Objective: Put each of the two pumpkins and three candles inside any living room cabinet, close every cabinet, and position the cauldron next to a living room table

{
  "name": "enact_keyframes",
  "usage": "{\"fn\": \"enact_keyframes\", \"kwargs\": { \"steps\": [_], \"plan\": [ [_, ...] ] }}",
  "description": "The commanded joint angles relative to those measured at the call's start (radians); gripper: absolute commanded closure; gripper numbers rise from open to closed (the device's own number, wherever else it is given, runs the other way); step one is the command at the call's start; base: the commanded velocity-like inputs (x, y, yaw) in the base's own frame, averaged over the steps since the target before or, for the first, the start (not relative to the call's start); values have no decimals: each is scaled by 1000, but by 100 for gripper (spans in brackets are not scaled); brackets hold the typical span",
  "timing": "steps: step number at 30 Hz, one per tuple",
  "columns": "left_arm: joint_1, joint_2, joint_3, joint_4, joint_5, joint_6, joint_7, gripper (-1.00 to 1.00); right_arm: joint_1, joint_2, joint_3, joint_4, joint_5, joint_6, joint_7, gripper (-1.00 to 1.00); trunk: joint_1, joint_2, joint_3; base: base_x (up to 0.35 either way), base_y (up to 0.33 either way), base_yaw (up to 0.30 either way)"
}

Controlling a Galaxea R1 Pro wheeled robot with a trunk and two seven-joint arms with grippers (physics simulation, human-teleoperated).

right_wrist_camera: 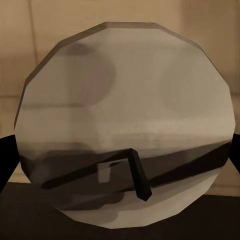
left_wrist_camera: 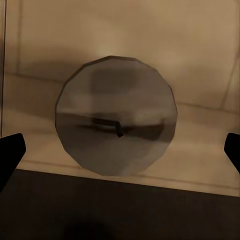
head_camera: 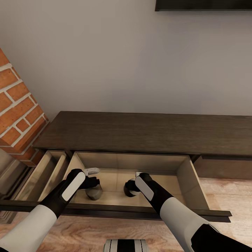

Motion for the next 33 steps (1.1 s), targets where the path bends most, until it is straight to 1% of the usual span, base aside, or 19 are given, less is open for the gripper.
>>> {"fn": "enact_keyframes", "kwargs": {
  "steps": [1,20,28,31,33],
  "plan": [
    [-1,1,-4,-1,10,0,10,-100,-1,0,3,-1,-12,-1,-11,-100,0,0,-1,0,0,0],
    [-1,1,-3,-2,10,0,9,-100,-1,0,3,-1,-10,-2,-19,-100,0,0,-1,0,0,0],
    [-1,1,-3,-2,10,0,9,-100,-1,0,3,-3,-12,5,16,-100,0,0,-1,0,0,0],
    [-1,1,-3,-2,10,0,9,-100,-1,0,4,-2,-9,5,12,-100,0,0,-1,0,0,0],
    [-1,1,-3,-2,10,0,9,-100,-1,0,4,-2,-3,4,-10,-100,0,0,-1,0,0,0]
  ]
}}
